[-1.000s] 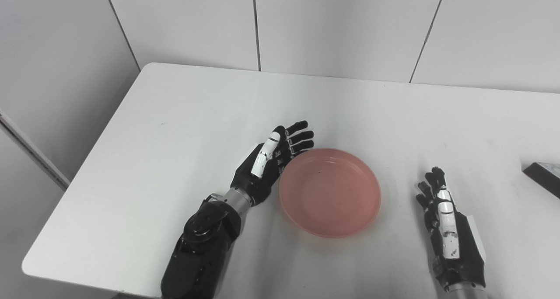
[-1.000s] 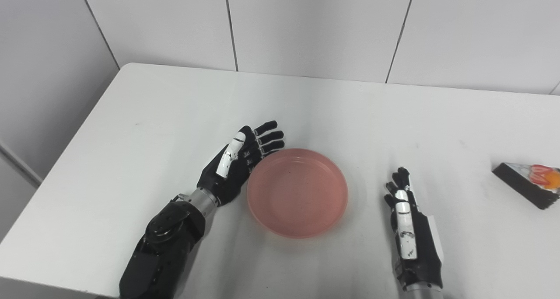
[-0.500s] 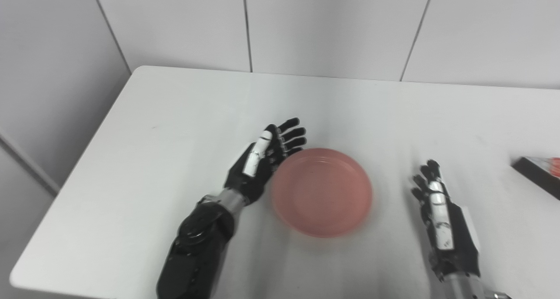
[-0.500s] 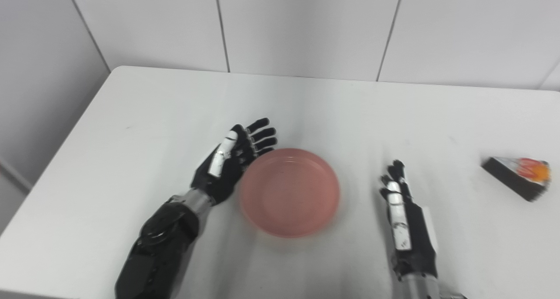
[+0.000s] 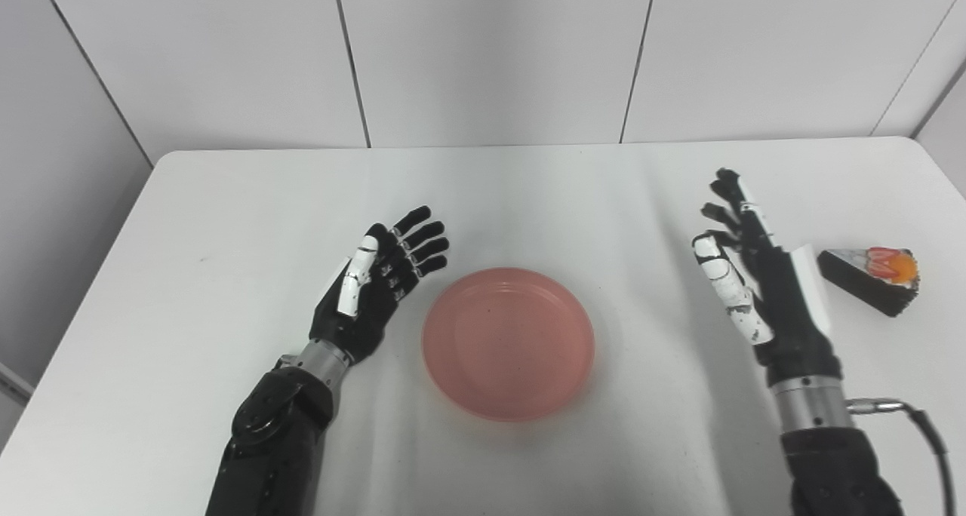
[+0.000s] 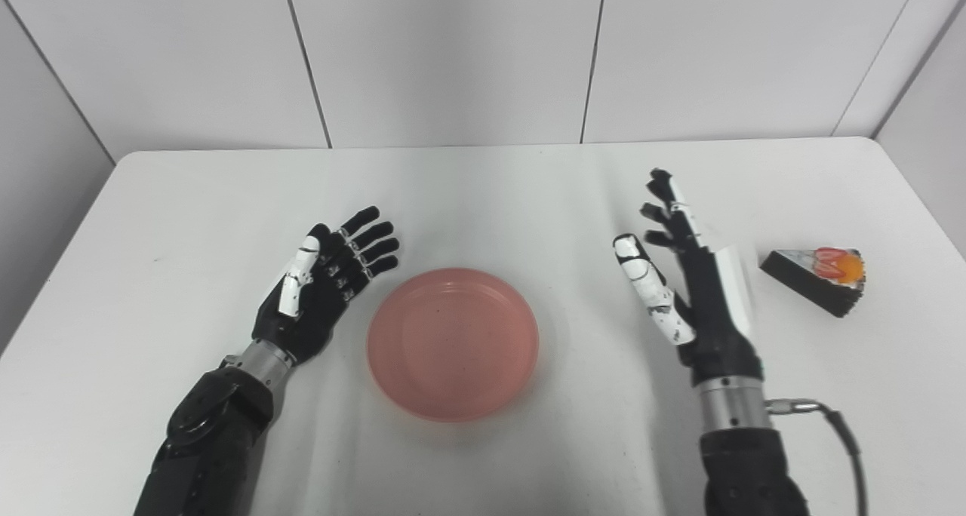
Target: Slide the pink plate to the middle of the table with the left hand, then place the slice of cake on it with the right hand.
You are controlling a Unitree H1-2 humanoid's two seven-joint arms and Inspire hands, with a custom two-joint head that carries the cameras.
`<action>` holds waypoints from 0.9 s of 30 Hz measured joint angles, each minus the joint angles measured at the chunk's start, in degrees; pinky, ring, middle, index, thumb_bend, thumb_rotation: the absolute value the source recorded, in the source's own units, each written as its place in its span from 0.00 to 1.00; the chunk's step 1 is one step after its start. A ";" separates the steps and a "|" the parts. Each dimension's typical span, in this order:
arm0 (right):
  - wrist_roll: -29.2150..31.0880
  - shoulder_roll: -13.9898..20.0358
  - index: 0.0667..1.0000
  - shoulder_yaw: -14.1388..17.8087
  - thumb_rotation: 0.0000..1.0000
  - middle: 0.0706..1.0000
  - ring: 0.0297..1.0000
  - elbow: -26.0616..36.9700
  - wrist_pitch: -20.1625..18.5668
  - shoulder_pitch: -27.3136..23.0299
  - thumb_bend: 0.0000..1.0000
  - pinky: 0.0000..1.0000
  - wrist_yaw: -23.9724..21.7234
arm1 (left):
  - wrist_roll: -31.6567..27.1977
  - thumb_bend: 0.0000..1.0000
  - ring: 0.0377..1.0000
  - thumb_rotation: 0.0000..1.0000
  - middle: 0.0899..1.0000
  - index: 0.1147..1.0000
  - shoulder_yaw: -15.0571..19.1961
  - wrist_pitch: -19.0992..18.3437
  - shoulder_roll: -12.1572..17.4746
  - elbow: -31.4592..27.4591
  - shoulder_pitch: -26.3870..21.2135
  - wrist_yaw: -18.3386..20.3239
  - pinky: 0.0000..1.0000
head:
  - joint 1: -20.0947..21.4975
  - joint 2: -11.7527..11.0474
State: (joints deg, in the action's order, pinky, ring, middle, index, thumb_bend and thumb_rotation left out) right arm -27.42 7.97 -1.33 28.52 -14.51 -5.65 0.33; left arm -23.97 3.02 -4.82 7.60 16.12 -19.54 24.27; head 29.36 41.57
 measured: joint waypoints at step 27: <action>-12.46 24.14 0.95 15.13 0.53 0.93 0.88 -1.55 -4.41 2.66 0.99 0.74 -9.76 | -1.36 0.48 0.80 0.99 0.80 0.78 3.15 2.54 2.77 11.00 -5.21 5.92 0.80 | 13.26 -3.16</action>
State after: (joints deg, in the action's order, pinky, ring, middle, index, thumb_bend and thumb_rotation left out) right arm -39.89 32.11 13.80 26.96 -18.92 -2.99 -9.44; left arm -25.33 6.18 -2.28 10.37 27.12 -24.76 30.20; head 42.61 38.41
